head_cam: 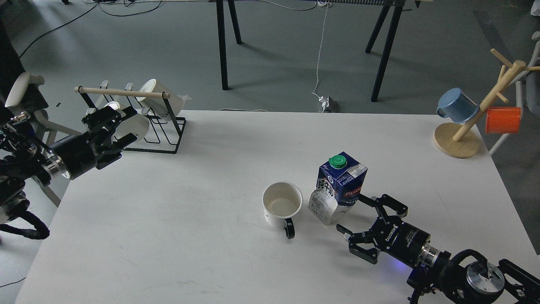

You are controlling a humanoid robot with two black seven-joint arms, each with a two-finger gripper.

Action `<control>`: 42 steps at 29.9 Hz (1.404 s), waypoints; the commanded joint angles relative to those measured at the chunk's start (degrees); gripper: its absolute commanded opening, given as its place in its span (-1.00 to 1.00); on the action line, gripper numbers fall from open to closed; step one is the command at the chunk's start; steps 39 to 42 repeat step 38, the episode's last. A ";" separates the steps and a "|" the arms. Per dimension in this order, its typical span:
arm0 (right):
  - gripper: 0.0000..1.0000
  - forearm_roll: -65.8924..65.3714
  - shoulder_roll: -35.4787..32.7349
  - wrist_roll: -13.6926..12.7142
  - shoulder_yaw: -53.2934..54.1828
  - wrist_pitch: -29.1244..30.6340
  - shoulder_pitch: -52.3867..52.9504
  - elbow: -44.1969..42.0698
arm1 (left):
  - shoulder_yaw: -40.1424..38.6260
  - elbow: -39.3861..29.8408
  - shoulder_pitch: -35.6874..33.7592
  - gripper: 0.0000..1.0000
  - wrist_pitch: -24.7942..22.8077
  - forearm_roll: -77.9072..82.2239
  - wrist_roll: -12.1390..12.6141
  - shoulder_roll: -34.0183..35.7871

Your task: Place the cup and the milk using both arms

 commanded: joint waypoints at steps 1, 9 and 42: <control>0.96 0.20 -4.54 0.00 5.50 0.00 -6.45 2.43 | 0.00 0.02 0.00 0.84 0.00 0.00 0.00 -0.03; 0.97 0.56 -8.15 0.00 27.12 0.00 -17.72 1.81 | -0.09 0.02 0.09 0.84 0.00 -0.26 0.00 -0.30; 0.97 0.91 -10.97 0.00 31.10 0.00 2.76 -3.90 | -1.84 -0.77 1.32 0.85 0.00 -13.27 0.00 2.25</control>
